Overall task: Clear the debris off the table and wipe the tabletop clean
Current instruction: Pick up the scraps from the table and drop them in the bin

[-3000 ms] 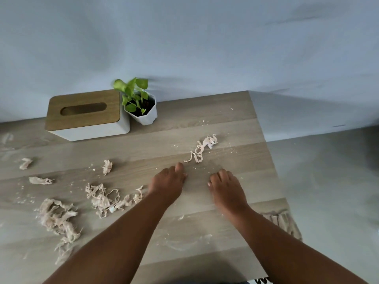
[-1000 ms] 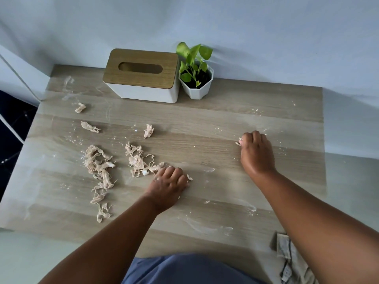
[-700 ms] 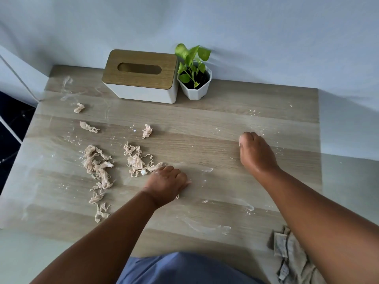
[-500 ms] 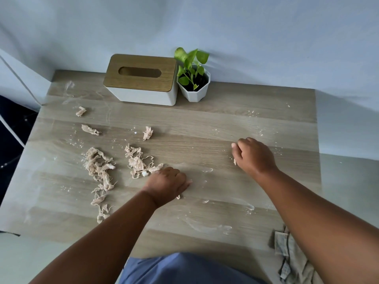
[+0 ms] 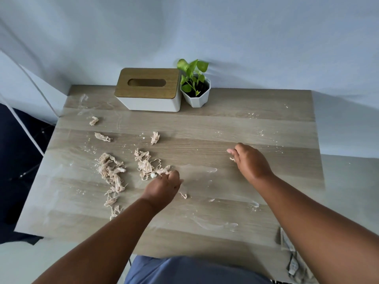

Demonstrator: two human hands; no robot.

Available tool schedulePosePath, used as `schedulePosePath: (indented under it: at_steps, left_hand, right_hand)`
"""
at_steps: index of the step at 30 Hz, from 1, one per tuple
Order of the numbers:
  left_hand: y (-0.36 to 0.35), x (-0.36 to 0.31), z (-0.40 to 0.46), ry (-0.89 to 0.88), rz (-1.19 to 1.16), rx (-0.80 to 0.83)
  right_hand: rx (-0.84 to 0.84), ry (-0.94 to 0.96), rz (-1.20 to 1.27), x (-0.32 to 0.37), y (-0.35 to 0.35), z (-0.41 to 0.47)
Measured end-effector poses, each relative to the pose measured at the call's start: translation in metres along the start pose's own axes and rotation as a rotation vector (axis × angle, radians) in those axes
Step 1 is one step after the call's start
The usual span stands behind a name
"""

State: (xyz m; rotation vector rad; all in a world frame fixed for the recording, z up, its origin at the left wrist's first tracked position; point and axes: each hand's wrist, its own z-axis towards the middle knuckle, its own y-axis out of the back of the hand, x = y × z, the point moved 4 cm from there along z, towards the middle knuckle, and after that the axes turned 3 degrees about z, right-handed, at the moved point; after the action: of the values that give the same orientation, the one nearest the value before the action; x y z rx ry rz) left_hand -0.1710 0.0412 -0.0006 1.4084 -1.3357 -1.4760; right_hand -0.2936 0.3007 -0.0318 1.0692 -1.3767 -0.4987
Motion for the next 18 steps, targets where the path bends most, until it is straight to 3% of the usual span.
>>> schedulePosePath:
  at_steps: [11,18]
  left_hand:
    - [-0.004,0.043,-0.025,0.167,-0.026,-0.076]
    - [-0.008,0.072,-0.013,0.162,0.029,0.007]
  right_hand:
    - [0.001,-0.008,0.028,0.036,-0.035,-0.039]
    - [0.063,-0.059,0.007,0.069,-0.070,-0.079]
